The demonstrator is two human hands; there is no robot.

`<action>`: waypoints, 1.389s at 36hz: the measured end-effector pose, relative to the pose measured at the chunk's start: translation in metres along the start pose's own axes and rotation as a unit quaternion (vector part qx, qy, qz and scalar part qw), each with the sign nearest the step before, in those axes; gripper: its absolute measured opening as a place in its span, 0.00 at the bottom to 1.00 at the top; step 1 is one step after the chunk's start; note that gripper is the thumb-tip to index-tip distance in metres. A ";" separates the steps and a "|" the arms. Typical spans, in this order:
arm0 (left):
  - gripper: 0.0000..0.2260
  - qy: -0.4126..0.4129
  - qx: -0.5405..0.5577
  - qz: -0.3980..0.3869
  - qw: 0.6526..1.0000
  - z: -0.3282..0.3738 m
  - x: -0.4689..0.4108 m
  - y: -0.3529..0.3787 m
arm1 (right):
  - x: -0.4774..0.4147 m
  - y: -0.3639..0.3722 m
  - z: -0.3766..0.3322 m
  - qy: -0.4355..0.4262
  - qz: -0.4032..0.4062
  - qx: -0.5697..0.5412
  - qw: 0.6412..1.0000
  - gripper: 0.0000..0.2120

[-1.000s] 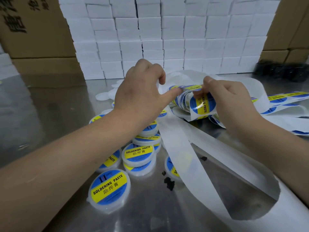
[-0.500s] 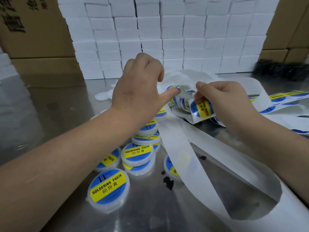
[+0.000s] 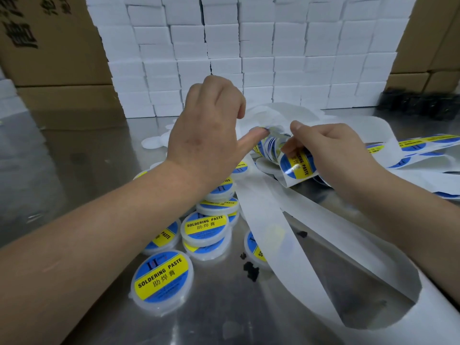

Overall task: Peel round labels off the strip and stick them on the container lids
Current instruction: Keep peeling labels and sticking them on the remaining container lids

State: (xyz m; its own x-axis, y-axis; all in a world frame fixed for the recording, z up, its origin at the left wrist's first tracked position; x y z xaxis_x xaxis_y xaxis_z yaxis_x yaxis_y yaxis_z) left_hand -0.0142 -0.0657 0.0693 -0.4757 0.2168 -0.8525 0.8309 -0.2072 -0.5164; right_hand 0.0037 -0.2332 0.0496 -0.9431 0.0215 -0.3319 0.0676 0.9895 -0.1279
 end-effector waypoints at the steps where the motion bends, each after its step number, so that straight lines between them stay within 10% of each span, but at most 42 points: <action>1: 0.18 0.006 -0.003 -0.004 1.000 0.000 0.000 0.000 | 0.000 0.000 -0.001 -0.001 0.003 -0.011 1.000 0.19; 22: 0.07 -0.109 0.041 -0.097 0.988 -0.021 -0.001 0.029 | -0.004 -0.006 -0.002 -0.057 0.035 -0.029 0.997 0.12; 30: 0.09 -0.332 0.365 -0.162 0.855 -0.016 -0.009 0.029 | -0.003 0.000 0.001 -0.052 -0.019 -0.058 0.997 0.16; 50: 0.13 -0.328 0.563 -0.247 0.718 -0.003 -0.005 0.033 | 0.007 0.004 -0.008 -0.041 -0.065 -0.087 0.993 0.13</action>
State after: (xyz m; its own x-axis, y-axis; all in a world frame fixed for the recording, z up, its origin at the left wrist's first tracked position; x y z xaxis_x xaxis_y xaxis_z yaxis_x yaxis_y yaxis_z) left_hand 0.0163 -0.0708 0.0569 -0.9720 0.1098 -0.2078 -0.0692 -0.9786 -0.1936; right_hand -0.0049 -0.2284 0.0543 -0.9104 -0.1119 -0.3983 -0.1161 0.9931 -0.0137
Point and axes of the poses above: each hand's wrist, its own x-axis away from the middle knuckle, its own y-axis out of the palm, z = x × y, the point moved 1 cm from there along -x, towards the middle knuckle, and after that the axes turned 13 degrees about -x, right-handed, at the moved point
